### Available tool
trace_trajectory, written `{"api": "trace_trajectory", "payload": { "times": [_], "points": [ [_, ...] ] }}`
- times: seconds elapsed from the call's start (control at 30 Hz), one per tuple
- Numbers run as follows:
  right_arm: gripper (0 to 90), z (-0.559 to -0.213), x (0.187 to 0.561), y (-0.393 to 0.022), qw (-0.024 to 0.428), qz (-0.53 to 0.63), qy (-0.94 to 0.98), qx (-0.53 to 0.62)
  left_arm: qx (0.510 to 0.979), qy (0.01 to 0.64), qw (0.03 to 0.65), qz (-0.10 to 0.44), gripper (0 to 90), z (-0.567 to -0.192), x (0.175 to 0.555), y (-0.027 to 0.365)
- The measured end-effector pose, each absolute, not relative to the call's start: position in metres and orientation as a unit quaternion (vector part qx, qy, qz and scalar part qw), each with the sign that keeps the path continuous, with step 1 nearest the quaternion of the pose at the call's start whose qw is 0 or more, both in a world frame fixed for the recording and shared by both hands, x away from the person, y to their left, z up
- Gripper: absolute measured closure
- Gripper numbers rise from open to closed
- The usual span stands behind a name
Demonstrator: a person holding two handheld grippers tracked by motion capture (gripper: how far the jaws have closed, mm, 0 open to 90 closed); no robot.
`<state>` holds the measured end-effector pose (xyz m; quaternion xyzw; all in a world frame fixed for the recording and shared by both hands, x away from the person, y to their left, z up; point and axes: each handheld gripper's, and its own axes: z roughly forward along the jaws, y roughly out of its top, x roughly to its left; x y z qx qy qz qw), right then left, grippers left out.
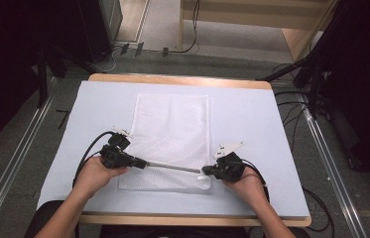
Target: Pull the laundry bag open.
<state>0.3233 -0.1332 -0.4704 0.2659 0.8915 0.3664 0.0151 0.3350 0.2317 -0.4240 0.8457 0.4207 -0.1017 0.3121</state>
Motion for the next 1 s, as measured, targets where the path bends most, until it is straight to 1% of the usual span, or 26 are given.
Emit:
{"api": "trace_trajectory", "payload": {
  "times": [0.23, 0.4, 0.53, 0.77, 1.0],
  "points": [
    [90.0, -0.471, 0.322, -0.133, 0.021, 0.369, 0.891, 0.264, 0.842, 0.425, 0.316, -0.098, 88.2, -0.422, 0.334, 0.240],
    [90.0, -0.471, 0.323, -0.134, 0.017, 0.367, 0.891, 0.266, 0.833, 0.424, 0.337, -0.115, 88.2, -0.421, 0.335, 0.248],
    [90.0, -0.471, 0.323, -0.133, 0.017, 0.367, 0.892, 0.261, 0.828, 0.431, 0.336, -0.122, 88.2, -0.423, 0.336, 0.254],
    [90.0, -0.471, 0.324, -0.134, 0.012, 0.368, 0.892, 0.262, 0.830, 0.438, 0.328, -0.113, 88.2, -0.425, 0.335, 0.260],
    [90.0, -0.471, 0.326, -0.133, 0.009, 0.368, 0.893, 0.258, 0.826, 0.444, 0.328, -0.115, 88.2, -0.426, 0.334, 0.265]
  ]
}}
